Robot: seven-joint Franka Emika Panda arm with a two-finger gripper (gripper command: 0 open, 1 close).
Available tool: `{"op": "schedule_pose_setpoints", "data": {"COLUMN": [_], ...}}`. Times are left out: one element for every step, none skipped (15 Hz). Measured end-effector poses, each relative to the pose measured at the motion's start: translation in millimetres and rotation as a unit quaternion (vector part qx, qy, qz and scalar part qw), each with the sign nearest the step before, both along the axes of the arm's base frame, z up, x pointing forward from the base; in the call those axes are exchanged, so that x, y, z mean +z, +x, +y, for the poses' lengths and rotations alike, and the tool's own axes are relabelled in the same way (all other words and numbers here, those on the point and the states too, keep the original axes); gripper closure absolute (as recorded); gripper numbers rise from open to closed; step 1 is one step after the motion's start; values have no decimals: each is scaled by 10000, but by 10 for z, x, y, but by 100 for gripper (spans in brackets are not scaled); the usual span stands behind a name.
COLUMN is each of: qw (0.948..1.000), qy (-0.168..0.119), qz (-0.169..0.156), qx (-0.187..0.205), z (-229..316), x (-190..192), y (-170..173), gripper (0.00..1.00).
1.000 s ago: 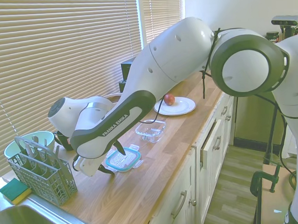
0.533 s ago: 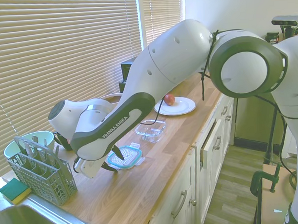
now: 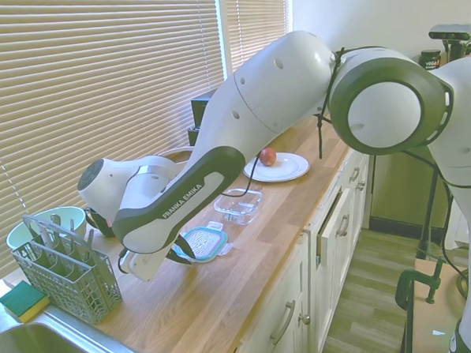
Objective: Cover the lid of the food container
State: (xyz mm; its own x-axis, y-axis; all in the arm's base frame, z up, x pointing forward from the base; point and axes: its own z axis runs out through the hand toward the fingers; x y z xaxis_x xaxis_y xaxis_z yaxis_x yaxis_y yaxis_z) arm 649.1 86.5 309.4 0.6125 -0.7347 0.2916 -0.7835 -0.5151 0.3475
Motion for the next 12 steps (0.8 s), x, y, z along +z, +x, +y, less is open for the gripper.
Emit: {"op": "schedule_pose_setpoints", "data": {"qw": [10000, 10000, 10000, 10000, 10000, 10000, 10000, 9999, 9999, 9997, 9995, 9993], "qy": [-2, -4, -4, -4, -3, 1, 10, 29, 56, 90, 127, 176], "qz": [-2, -2, -2, -3, -8, -24, -57, -102, -156, -214, -258, -293], "qx": [0, 1, 2, 2, 3, 6, 13, 26, 50, 82, 118, 159], "z": [0, -1, -1, -1, -1, 0, 6, 18, 35, 60, 91, 126], "x": [4, 4, 4, 7, 15, 38, 87, 163, 259, 372, 483, 595], "y": [2, 2, 2, 2, 2, 2, 0, -11, -32, -63, -121, -198], "gripper": [100, 100, 100, 100, 100, 100, 100, 100, 100, 100, 100, 100]}}
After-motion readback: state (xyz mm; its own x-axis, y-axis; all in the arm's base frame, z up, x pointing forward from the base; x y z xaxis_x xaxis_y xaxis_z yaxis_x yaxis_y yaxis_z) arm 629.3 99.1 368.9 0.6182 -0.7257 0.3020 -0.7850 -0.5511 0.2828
